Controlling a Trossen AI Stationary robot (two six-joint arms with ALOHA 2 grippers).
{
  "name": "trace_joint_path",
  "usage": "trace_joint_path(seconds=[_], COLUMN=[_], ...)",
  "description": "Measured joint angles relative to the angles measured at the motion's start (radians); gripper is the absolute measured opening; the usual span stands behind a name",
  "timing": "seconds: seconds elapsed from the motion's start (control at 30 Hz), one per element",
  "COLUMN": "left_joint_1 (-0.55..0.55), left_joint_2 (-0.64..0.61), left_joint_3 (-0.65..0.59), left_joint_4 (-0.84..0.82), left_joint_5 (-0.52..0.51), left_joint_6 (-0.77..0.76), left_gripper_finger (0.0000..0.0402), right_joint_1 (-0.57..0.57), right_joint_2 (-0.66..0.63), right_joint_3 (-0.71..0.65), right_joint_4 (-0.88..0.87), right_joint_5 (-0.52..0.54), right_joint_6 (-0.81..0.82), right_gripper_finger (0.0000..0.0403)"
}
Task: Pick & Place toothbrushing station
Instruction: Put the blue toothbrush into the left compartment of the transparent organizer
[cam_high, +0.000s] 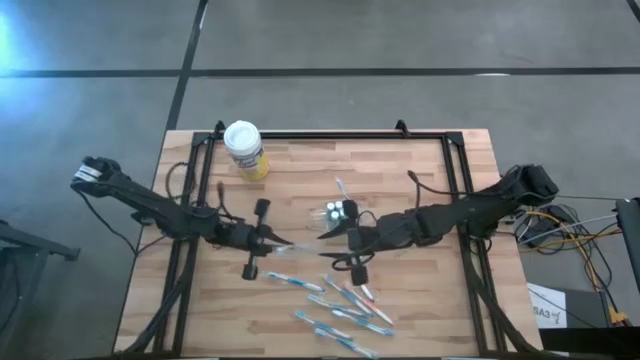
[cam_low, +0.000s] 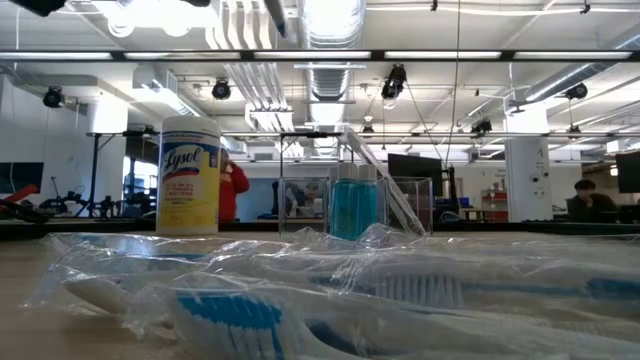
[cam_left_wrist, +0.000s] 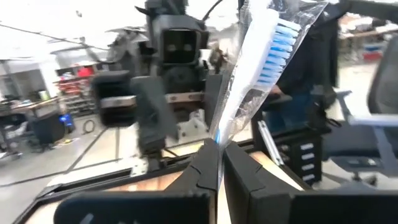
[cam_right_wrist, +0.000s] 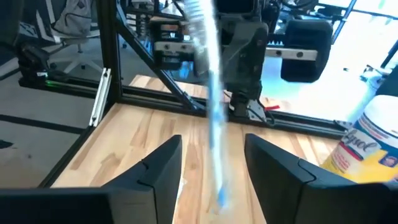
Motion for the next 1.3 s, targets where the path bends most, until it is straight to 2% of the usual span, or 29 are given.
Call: trace_joint_path(seconds=[0.23,0.5,0.6,0.77,0.93,1.1,1.2,1.3], left_joint_1=[0.0,0.0,0.0,0.005,0.042,0.14,0.223,0.31], left_joint_2=[-0.231,-0.429,-0.46,-0.446,-0.386,-0.281,-0.195,-0.092], left_joint_3=[-0.175,-0.338,-0.377,-0.41,-0.394,-0.338,-0.303,-0.277], left_joint_4=[-0.005,-0.024,-0.026,-0.027,-0.018,-0.005,0.04,0.138], left_joint_5=[-0.046,-0.088,-0.123,-0.151,-0.162,-0.162,-0.105,0.007], left_joint_6=[-0.089,-0.14,-0.145,-0.164,-0.184,-0.191,-0.191,-0.2], left_gripper_finger=[0.0007,0.0007,0.0007,0.0006,0.0001,0.0001,0.0001,0.0001], right_joint_1=[0.01,0.011,0.013,0.034,0.039,0.038,0.037,0.037], right_joint_2=[-0.126,-0.349,-0.395,-0.403,-0.383,-0.357,-0.354,-0.355], right_joint_3=[-0.182,-0.583,-0.714,-0.847,-0.895,-0.901,-0.894,-0.892], right_joint_4=[0.077,0.433,0.621,0.797,0.821,0.821,0.82,0.826], right_joint_5=[-0.004,-0.001,0.063,0.126,0.131,0.13,0.129,0.128], right_joint_6=[0.038,0.077,0.141,0.138,0.108,0.082,0.056,0.033], right_gripper_finger=[0.0133,0.0056,0.0028,0.0009,0.0008,0.0008,0.0008,0.0008])
